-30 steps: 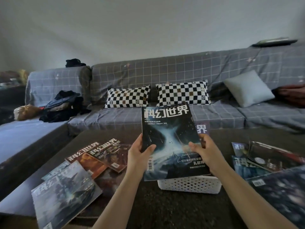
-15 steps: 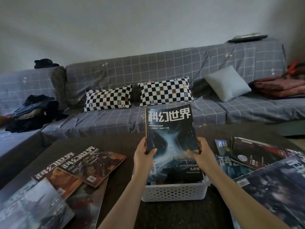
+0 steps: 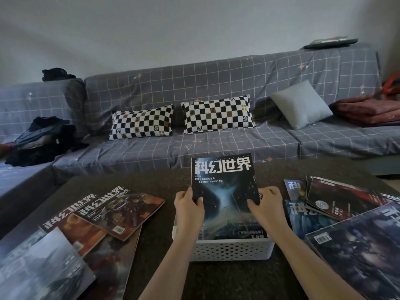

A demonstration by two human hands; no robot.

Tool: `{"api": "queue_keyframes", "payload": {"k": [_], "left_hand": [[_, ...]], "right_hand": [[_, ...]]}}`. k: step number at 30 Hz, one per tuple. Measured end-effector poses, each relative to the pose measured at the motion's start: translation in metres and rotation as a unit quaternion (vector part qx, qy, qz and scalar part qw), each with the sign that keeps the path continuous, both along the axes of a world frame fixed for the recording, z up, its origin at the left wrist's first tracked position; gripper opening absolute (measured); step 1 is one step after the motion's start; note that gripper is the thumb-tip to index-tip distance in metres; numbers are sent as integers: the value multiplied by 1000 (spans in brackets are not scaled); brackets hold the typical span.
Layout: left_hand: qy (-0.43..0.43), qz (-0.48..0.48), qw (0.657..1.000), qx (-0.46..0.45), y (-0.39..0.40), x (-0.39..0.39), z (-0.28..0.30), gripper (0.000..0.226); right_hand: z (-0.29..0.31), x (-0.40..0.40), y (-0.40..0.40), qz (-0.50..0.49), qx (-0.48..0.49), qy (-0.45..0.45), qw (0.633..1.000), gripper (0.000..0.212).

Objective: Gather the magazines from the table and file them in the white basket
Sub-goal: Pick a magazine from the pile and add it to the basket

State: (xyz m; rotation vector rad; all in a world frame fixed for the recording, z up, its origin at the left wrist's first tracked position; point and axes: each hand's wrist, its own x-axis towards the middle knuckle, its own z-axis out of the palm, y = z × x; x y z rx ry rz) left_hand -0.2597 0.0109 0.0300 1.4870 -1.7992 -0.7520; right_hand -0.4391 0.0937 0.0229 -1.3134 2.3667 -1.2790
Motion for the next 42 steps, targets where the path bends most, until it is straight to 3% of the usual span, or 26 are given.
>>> {"api": "queue_keyframes", "payload": {"k": [6, 16, 21, 25, 29, 33, 42], "left_hand": [[-21, 17, 999, -24, 4, 0, -1, 37], [-54, 4, 998, -21, 1, 0, 0, 22], [-23, -7, 1000, -9, 9, -1, 5, 29], [-18, -18, 1000, 4, 19, 7, 13, 55], [15, -9, 999, -43, 34, 32, 23, 49], [50, -3, 997, -65, 46, 75, 31, 40], [4, 96, 994, -61, 50, 197, 10, 27]], "right_hand": [[-4, -4, -1, -27, 41, 49, 998, 26], [-4, -9, -4, -35, 64, 34, 997, 35], [0, -9, -3, -20, 62, 19, 998, 29], [9, 3, 9, -18, -13, -26, 999, 39], [21, 30, 19, 69, -48, -22, 996, 40], [40, 80, 17, 187, -78, -87, 975, 32], [38, 214, -19, 346, -53, -94, 932, 22]]}}
